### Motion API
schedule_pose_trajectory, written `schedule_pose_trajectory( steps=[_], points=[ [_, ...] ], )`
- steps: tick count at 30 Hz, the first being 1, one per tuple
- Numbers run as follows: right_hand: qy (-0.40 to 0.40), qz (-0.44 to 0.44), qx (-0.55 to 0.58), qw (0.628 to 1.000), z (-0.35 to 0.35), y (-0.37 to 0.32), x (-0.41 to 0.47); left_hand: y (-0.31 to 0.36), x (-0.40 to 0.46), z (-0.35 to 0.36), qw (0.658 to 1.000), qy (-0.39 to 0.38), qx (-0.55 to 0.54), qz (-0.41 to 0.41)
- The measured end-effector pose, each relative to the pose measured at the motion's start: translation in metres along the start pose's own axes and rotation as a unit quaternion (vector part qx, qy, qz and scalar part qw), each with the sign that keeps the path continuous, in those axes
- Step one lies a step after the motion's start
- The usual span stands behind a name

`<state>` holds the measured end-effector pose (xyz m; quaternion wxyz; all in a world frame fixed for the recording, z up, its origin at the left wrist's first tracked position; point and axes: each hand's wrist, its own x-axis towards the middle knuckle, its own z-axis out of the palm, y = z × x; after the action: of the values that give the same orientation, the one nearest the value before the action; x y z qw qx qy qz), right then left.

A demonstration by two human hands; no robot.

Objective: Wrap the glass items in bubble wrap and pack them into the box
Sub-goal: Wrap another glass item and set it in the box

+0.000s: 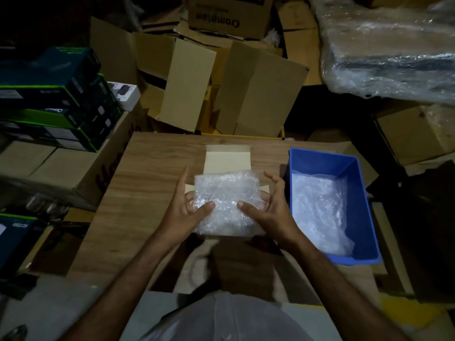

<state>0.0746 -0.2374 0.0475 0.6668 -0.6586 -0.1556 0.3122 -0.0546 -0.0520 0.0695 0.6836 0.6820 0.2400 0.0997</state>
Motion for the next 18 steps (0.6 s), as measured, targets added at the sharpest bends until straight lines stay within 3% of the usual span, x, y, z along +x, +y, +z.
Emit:
schedule_pose_trajectory(
  steps=[3,6,10,13,18],
  points=[
    [-0.007,-0.040,-0.021,0.999,-0.004,-0.003,-0.001,-0.006,-0.001,-0.004,0.997,-0.020,0.064,0.042],
    [-0.058,-0.073,-0.143,0.985,-0.008,-0.007,0.002,-0.009,0.004,-0.012,0.996,-0.048,0.058,0.037],
    [-0.067,-0.036,-0.166,0.983,-0.008,-0.010,0.008,-0.014,0.013,-0.022,0.995,-0.057,0.087,0.005],
    [-0.065,-0.053,-0.252,0.964,-0.009,-0.015,0.014,-0.007,0.016,-0.021,0.985,-0.038,0.166,0.013],
    [-0.071,-0.080,-0.293,0.950,-0.017,-0.009,0.026,0.005,0.024,-0.024,0.941,-0.038,0.325,0.083]
  ],
)
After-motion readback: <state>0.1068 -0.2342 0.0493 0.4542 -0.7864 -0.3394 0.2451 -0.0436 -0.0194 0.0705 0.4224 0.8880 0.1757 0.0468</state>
